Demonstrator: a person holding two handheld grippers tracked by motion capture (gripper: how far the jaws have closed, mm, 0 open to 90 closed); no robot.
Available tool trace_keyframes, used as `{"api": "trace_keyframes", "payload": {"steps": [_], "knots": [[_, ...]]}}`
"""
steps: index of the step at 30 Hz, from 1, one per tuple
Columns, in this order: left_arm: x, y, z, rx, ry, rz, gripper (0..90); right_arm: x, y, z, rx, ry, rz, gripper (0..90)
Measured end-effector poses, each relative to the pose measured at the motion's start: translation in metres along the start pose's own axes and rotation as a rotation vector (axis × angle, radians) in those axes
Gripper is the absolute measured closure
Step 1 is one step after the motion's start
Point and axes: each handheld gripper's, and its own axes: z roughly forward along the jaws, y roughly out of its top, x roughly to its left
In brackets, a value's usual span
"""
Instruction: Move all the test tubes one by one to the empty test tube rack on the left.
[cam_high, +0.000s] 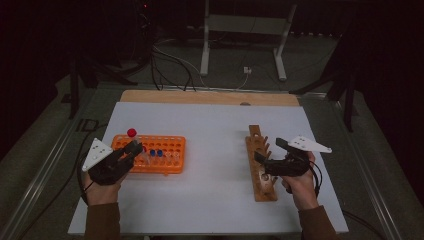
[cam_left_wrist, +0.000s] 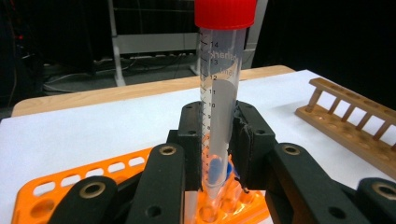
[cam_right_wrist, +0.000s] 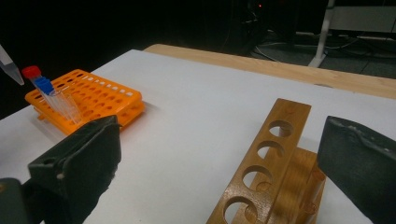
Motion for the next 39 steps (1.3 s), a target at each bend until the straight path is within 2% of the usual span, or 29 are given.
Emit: {"api": "trace_keyframes", "payload": {"steps": [7,18,26,30,34,39], "knots": [[0.005,-0.005,-0.001,0.0,0.018,-0.014,75.3,0.0,0.0,-0.001,-0.004,-0.003,-0.002,0.3],[0.013,-0.015,0.001,0.002,0.073,-0.028,75.3,0.001,0.0,-0.001,-0.006,-0.003,-0.004,0.3],[0.014,-0.028,0.012,0.045,0.13,-0.02,75.3,0.002,0.0,0.0,-0.003,0.0,-0.008,0.3],[0.016,-0.035,0.02,0.07,0.139,-0.03,75.3,0.002,-0.001,0.0,-0.001,-0.001,-0.006,0.3],[0.015,-0.039,0.024,0.094,0.144,-0.014,75.3,0.002,-0.001,0.0,-0.003,-0.001,-0.006,0.3],[0.016,-0.045,0.027,0.127,0.142,-0.017,75.3,0.002,-0.001,0.0,-0.002,0.0,-0.006,0.3]]}}
